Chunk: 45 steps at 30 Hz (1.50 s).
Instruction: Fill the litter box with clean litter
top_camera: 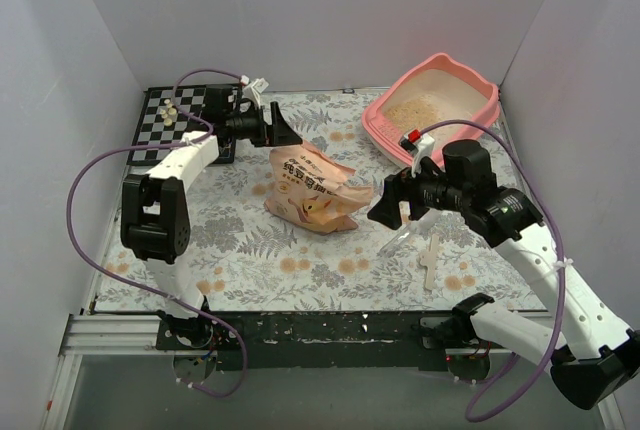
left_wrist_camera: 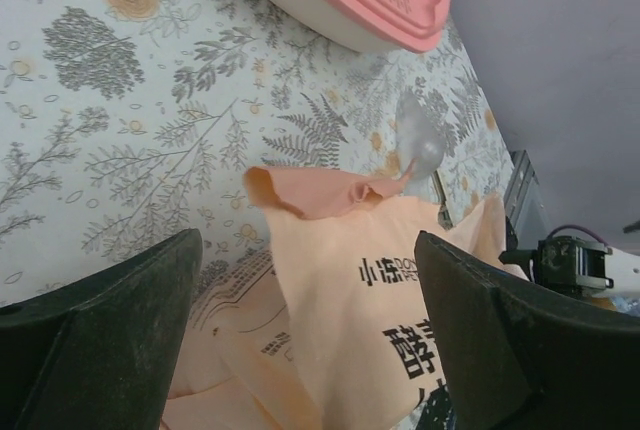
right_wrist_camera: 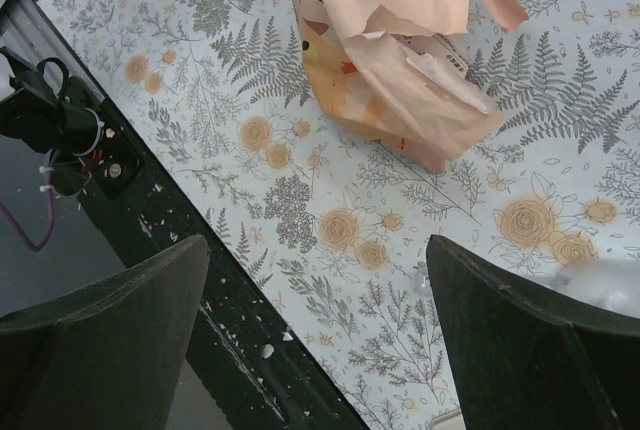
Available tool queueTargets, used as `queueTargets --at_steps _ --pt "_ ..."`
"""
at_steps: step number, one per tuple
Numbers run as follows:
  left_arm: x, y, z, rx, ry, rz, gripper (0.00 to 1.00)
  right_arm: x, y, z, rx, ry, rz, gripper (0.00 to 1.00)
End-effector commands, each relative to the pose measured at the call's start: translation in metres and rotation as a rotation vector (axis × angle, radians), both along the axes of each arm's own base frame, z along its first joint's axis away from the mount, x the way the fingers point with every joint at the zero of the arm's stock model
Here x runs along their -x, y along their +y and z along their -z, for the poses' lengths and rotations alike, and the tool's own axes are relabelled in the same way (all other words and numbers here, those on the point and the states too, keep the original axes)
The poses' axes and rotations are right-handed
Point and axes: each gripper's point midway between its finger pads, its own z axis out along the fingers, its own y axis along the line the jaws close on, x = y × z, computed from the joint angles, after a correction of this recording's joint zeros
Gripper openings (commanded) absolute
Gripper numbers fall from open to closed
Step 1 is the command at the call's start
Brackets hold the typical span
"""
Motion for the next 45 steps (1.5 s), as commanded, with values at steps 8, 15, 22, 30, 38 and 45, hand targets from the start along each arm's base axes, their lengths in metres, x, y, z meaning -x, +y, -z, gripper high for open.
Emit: queueTargets --at_steps 8,15,22,30,38,45 --pt "0.039 -0.042 -0.015 0.084 -0.03 0.246 0.47 -0.002 0.004 -0.006 -0.046 -0.017 0.011 0.98" --pt "0.051 -0.04 -0.041 0.099 -0.145 0.254 0.0 -0.012 0.006 -0.016 -0.028 -0.049 0.013 0.98" --pt "0.091 -0.022 -0.093 0.225 -0.459 0.103 0.0 -0.041 0.022 -0.018 0.028 -0.145 -0.077 0.98" --pt "0.146 0.005 -0.111 0.45 -0.683 -0.092 0.0 -0.043 0.044 -0.017 0.039 -0.298 -0.329 0.98" --pt "0.186 0.022 -0.121 0.595 -0.791 -0.138 0.0 -0.026 0.063 0.011 0.048 -0.317 -0.577 0.98" --pt "0.206 0.033 -0.132 0.674 -0.855 -0.168 0.0 -0.02 0.08 0.033 0.056 -0.389 -0.673 0.98"
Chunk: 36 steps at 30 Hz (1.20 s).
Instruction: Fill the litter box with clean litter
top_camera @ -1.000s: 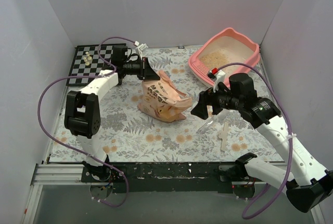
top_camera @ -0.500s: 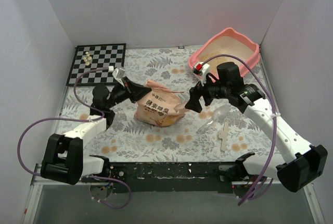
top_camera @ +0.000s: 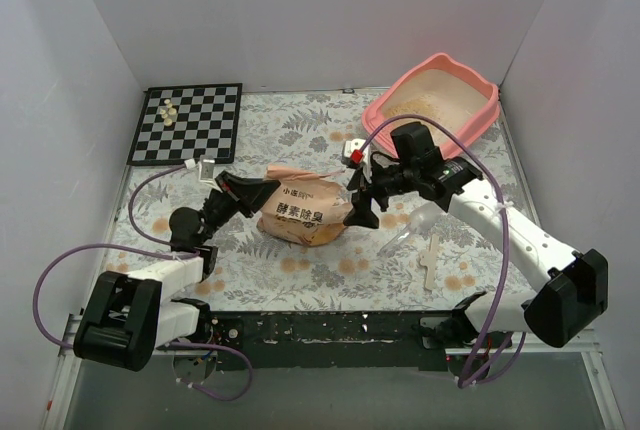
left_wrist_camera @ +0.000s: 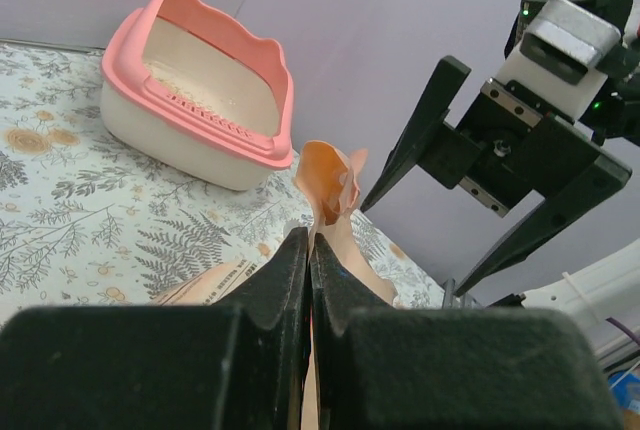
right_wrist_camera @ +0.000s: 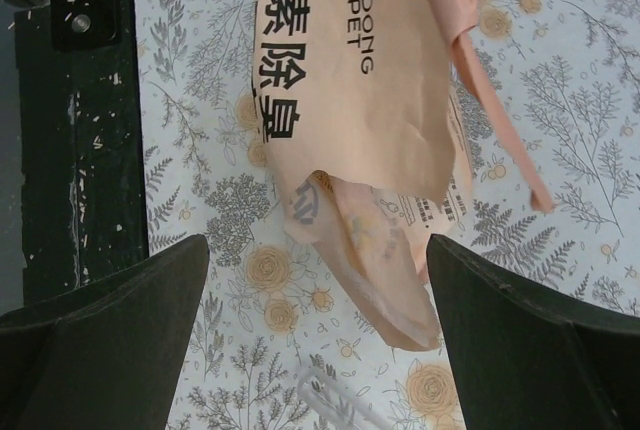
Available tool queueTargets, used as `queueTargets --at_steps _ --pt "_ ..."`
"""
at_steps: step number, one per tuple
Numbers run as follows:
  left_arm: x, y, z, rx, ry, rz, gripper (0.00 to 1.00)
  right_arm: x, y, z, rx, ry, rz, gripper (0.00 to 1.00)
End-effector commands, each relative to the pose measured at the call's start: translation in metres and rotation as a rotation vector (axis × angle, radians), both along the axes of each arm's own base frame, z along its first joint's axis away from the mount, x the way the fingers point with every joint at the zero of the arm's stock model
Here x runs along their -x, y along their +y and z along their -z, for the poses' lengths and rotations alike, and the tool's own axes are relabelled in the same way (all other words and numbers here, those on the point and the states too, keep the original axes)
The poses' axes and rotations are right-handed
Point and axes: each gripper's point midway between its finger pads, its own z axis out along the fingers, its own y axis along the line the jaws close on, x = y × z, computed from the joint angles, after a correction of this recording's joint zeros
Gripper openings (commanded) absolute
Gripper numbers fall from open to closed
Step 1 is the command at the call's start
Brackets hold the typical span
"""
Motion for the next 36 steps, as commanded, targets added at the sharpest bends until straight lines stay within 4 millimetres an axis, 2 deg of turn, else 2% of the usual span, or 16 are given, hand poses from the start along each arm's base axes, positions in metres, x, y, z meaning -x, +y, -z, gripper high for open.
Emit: queueTargets --at_steps 1,7,12,17,24,27,30,33,34,35,36 --pt "0.046 0.014 -0.076 0.148 -0.385 -0.008 0.0 0.004 0.015 -0.003 -0.064 -0.1 -0.105 0.98" --pt "0.056 0.015 -0.085 0.158 -0.436 0.0 0.0 0.006 0.035 0.019 -0.102 -0.064 -0.145 0.98" --pt "0.059 0.016 -0.086 0.173 -0.445 0.006 0.0 0.001 0.054 0.025 -0.14 -0.066 -0.16 0.98" --pt "0.062 0.018 -0.09 0.192 -0.453 -0.002 0.0 0.004 0.068 0.03 -0.171 -0.041 -0.17 0.98" --pt "0.069 0.021 -0.097 0.208 -0.481 -0.009 0.0 -0.004 0.066 0.039 -0.169 -0.068 -0.094 0.98" --pt "0.071 0.025 -0.102 0.224 -0.496 -0.024 0.0 -0.005 0.063 0.055 -0.141 -0.044 -0.069 0.98" --pt "0.074 0.026 -0.106 0.235 -0.507 -0.019 0.0 -0.007 0.068 0.063 -0.162 -0.011 -0.053 0.95" --pt "0.075 0.024 -0.11 0.245 -0.508 0.002 0.0 -0.007 0.078 0.057 -0.212 -0.002 -0.067 0.78" --pt "0.076 0.023 -0.111 0.243 -0.509 0.01 0.0 -0.006 0.081 0.057 -0.218 0.011 -0.079 0.64" --pt "0.077 0.023 -0.111 0.239 -0.514 0.014 0.0 -0.009 0.083 0.055 -0.22 0.008 -0.08 0.41" --pt "0.078 0.021 -0.111 0.229 -0.522 0.021 0.0 -0.013 0.084 0.055 -0.21 0.0 -0.066 0.03"
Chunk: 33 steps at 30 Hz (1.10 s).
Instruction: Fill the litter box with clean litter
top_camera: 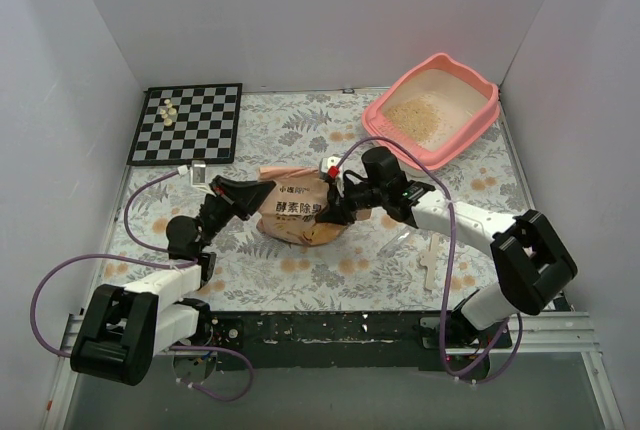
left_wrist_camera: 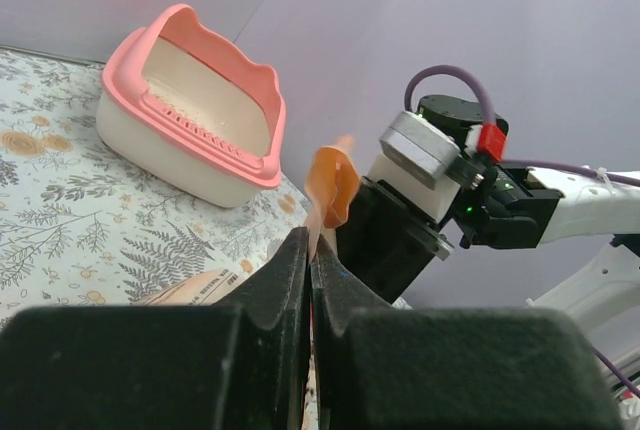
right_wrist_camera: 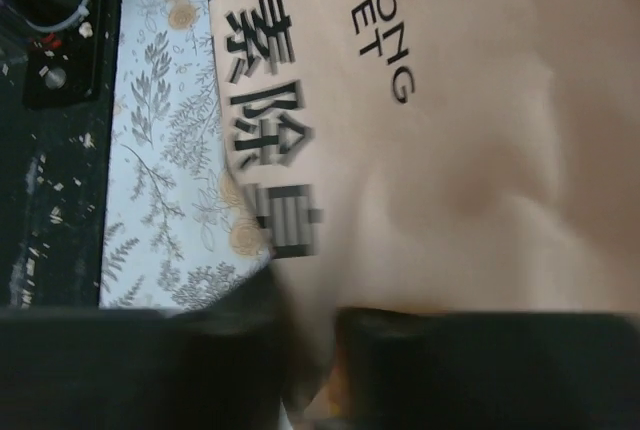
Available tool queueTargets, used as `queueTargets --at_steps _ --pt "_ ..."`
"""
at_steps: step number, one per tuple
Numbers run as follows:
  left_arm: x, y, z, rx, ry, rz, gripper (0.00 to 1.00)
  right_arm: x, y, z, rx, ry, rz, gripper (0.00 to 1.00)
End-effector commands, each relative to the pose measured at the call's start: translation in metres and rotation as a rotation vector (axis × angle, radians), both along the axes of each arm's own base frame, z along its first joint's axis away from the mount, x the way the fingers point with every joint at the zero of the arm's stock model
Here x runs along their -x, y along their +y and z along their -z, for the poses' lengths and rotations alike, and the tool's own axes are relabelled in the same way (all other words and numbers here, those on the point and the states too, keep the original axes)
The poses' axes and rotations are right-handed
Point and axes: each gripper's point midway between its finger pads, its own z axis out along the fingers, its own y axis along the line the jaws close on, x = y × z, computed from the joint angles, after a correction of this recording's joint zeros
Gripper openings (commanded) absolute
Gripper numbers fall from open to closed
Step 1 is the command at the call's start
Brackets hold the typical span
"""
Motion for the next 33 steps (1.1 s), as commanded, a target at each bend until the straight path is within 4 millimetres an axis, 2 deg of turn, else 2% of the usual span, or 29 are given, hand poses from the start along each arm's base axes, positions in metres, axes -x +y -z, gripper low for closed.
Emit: queueTargets --at_steps 1,2,3,4,6,8,9,10,14,16,17,18,19,22,24,28,33 --pt "0.069 0.009 -0.102 0.102 -0.574 0.045 0.0 -0.014 0.016 -0.02 -0.055 -0.045 0.016 0.01" --pt "0.068 0.005 -0.099 0.074 -0.564 0.057 0.03 -0.015 0.015 -0.025 -0.06 -0.069 0.016 0.01" --pt "0.065 0.001 -0.098 0.035 -0.562 0.074 0.19 -0.017 0.013 -0.028 -0.056 -0.09 0.03 0.01" --pt "0.059 -0.004 -0.095 -0.017 -0.538 0.093 0.25 -0.02 0.01 -0.032 -0.052 -0.113 0.046 0.01" --pt "0.048 -0.016 -0.091 -0.142 -0.479 0.164 0.32 -0.023 0.002 -0.038 -0.018 -0.16 0.073 0.01" --pt "0.028 -0.028 -0.076 -0.294 -0.332 0.253 0.4 -0.028 -0.005 -0.046 0.018 -0.201 0.095 0.01" --pt "0.021 -0.031 -0.069 -0.369 -0.296 0.281 0.41 -0.026 -0.014 -0.039 0.073 -0.186 0.104 0.01" --pt "0.013 -0.031 -0.056 -0.43 -0.185 0.293 0.41 -0.023 -0.019 -0.035 0.114 -0.176 0.103 0.01" --pt "-0.006 -0.023 -0.078 -0.577 -0.248 0.161 0.46 -0.013 -0.031 -0.032 0.166 -0.168 0.079 0.01" --pt "-0.009 -0.022 -0.08 -0.642 -0.237 0.179 0.48 -0.006 -0.035 -0.036 0.157 -0.174 0.066 0.01" --pt "-0.014 -0.023 -0.092 -0.676 -0.258 0.166 0.48 -0.001 -0.036 -0.04 0.149 -0.181 0.06 0.01" --pt "-0.018 -0.025 -0.08 -0.714 -0.22 0.185 0.48 0.001 -0.038 -0.038 0.151 -0.178 0.056 0.01" --pt "-0.022 -0.029 -0.085 -0.743 -0.234 0.193 0.49 0.005 -0.04 -0.039 0.152 -0.18 0.045 0.01" --pt "-0.028 -0.048 -0.064 -0.827 -0.191 0.289 0.54 0.023 -0.046 -0.036 0.181 -0.179 0.001 0.01" --pt "-0.028 -0.06 -0.054 -0.857 -0.187 0.35 0.55 0.031 -0.05 -0.03 0.199 -0.177 -0.02 0.01" --pt "-0.019 -0.081 -0.047 -0.857 -0.197 0.487 0.61 0.038 -0.057 -0.024 0.204 -0.181 -0.027 0.01" --pt "-0.017 -0.094 -0.035 -0.89 -0.176 0.566 0.62 0.045 -0.061 -0.026 0.2 -0.185 -0.035 0.01"
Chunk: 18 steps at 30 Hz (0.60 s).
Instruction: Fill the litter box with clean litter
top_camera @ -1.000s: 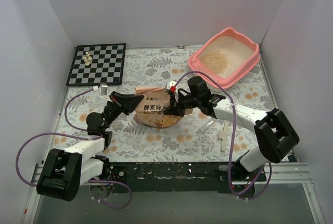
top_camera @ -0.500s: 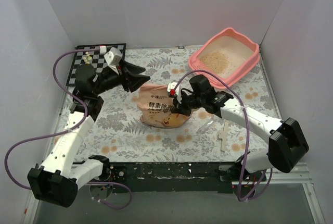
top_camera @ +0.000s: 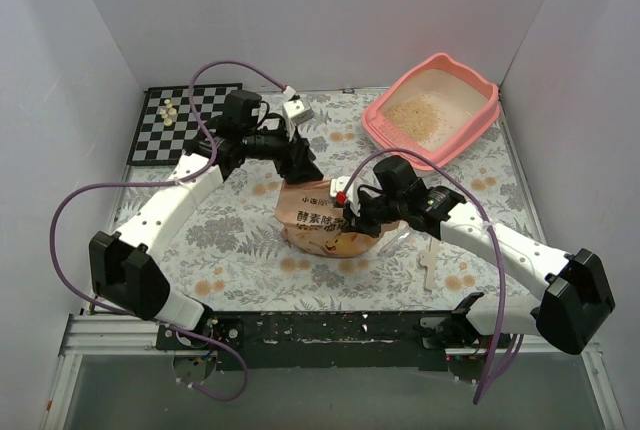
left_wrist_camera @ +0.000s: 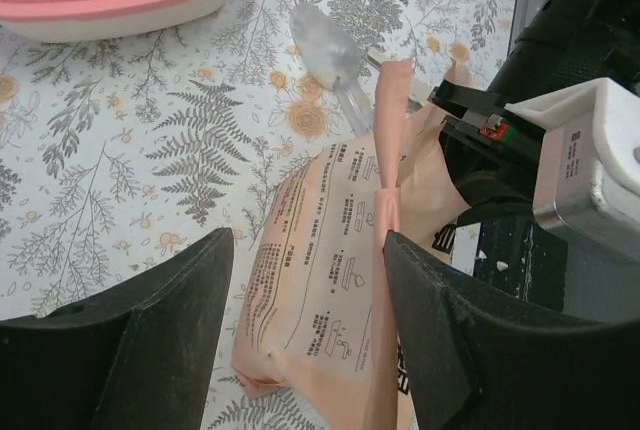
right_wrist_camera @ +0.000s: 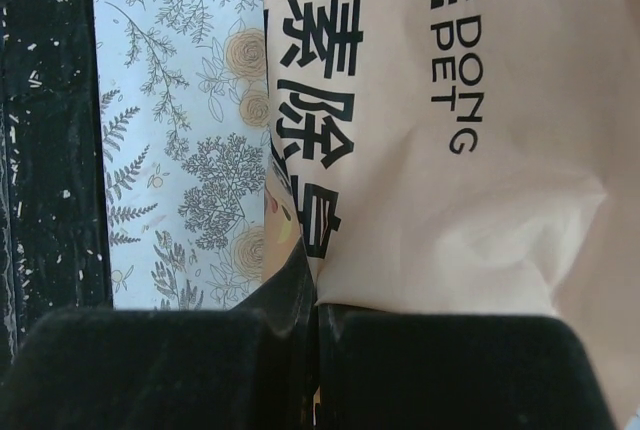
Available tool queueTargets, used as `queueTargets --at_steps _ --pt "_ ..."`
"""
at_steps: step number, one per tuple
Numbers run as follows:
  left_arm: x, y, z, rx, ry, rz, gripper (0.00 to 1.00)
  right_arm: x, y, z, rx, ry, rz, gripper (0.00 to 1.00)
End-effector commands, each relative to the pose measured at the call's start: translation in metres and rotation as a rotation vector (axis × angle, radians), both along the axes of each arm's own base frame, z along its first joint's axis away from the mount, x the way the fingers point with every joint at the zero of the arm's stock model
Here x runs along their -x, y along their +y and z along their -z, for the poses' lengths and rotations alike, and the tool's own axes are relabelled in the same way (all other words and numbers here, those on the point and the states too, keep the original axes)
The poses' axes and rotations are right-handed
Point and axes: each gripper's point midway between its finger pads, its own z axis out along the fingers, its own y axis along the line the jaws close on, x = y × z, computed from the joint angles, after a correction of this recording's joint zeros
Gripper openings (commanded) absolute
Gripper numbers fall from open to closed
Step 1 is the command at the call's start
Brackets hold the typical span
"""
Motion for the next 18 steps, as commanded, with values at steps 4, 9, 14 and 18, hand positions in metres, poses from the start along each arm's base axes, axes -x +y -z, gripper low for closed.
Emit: queueTargets --at_steps 4,9,14,18 --pt "0.023 -0.008 -0.007 -0.034 0.014 0.129 0.62 0.014 -0.005 -0.016 -0.047 -0.033 -0.036 0.01" --pt "0.029 -0.004 -0.01 -0.043 0.012 0.109 0.63 0.012 -0.005 -0.011 -0.039 -0.028 -0.019 0.01" --pt "0.048 -0.008 -0.004 -0.042 0.053 0.15 0.66 0.009 -0.003 -0.011 -0.039 -0.027 -0.018 0.01" --pt "0.057 -0.014 0.018 -0.093 0.114 0.169 0.66 0.007 -0.003 -0.011 -0.031 -0.028 -0.01 0.01"
